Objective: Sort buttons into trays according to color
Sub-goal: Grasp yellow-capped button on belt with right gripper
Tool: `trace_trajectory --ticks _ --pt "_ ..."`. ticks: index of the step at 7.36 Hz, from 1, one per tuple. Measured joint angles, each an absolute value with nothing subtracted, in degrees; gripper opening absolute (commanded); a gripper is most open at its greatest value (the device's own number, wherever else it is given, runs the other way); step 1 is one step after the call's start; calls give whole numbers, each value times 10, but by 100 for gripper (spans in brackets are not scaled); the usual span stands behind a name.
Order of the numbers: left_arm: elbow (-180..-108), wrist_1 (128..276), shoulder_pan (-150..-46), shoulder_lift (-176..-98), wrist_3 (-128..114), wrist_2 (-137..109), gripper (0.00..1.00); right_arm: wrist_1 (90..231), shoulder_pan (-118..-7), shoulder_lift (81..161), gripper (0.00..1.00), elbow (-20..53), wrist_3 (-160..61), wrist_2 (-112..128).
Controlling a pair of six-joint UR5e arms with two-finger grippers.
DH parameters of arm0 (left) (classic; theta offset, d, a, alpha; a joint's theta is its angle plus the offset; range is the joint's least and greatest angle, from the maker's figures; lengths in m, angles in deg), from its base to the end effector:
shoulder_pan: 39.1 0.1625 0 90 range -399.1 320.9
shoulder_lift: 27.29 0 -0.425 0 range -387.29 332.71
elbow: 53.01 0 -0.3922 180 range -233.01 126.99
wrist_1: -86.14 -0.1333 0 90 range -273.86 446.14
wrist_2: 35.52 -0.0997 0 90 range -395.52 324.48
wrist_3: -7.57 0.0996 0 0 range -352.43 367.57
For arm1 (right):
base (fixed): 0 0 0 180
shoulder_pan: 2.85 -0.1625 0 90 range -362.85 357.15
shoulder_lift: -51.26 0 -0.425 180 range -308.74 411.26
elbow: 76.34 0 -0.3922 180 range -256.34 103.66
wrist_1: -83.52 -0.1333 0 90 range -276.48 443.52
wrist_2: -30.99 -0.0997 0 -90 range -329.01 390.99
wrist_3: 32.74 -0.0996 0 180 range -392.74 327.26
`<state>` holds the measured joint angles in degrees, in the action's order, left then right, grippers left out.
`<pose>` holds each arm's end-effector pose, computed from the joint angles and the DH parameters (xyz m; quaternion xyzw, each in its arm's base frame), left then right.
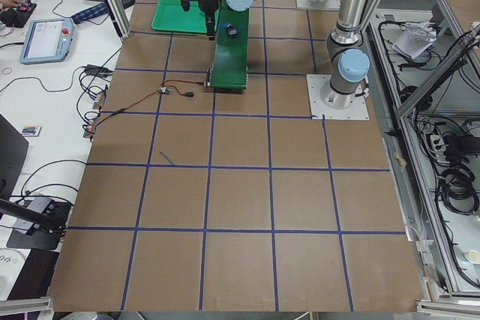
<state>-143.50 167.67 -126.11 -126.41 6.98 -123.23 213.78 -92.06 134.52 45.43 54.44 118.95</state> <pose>-0.1083 -0.5582 0.4152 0.0314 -0.9993 -0.0095 0.0202 0.1305 -0.4613 0.2439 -0.6845 0.7286 -0.0233 0.0022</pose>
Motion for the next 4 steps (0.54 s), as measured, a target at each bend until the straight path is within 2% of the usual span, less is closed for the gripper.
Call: trace_trajectory --ticks 3,4 --pt "-1435 1675 -1262 -1267 69 -1232 100 2138 -921 1344 100 453 544 1180" --pt "-1434 1675 -1262 -1267 69 -1232 100 2138 -921 1343 97 453 544 1178"
